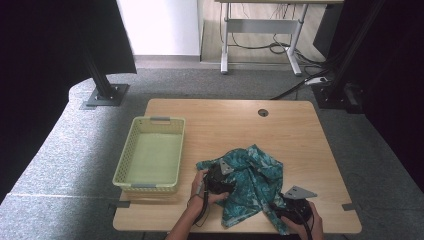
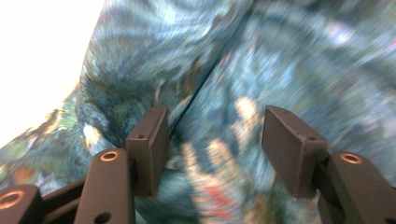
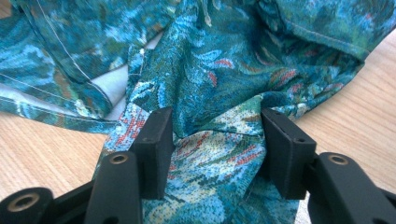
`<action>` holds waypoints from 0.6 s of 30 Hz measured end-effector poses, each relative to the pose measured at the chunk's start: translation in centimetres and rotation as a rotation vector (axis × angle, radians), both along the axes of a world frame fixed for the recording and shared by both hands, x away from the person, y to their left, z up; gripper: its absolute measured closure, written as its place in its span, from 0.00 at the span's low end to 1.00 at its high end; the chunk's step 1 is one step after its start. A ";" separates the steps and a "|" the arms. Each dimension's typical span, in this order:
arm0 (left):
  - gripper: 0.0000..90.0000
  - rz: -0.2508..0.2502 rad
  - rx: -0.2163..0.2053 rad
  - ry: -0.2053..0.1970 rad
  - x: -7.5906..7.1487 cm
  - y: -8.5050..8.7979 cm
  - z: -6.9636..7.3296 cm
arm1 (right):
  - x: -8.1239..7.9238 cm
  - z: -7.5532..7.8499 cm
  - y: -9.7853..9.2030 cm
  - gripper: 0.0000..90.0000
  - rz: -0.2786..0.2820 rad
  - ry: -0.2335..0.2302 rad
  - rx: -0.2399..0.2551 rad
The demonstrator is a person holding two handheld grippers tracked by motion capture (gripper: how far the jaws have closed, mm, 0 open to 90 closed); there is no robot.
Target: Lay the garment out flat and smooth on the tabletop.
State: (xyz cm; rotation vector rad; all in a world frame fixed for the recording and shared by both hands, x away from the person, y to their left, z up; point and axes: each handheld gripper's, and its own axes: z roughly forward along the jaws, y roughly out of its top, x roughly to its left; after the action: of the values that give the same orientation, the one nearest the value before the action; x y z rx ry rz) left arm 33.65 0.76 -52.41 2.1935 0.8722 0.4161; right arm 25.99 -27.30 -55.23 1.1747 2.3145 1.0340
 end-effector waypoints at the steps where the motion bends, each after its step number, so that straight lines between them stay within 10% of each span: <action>1: 0.48 -0.004 -0.012 -0.017 -0.6 0.2 0.5 | 0.0 0.1 -0.1 0.50 -0.001 -0.004 0.010; 7: 0.47 -0.068 -0.056 -0.057 -4.0 0.4 1.9 | -0.1 1.5 -0.6 0.49 -0.064 -0.027 0.044; 18: 0.43 -0.141 -0.002 -0.044 -6.0 -2.8 -1.2 | 2.1 1.5 -1.3 0.49 -0.140 0.025 0.054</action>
State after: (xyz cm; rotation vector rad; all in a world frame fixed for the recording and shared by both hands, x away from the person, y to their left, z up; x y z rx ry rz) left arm 27.61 -2.03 -53.61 2.2194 0.6893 0.3926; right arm 28.10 -28.63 -53.71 1.3565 2.1991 1.0422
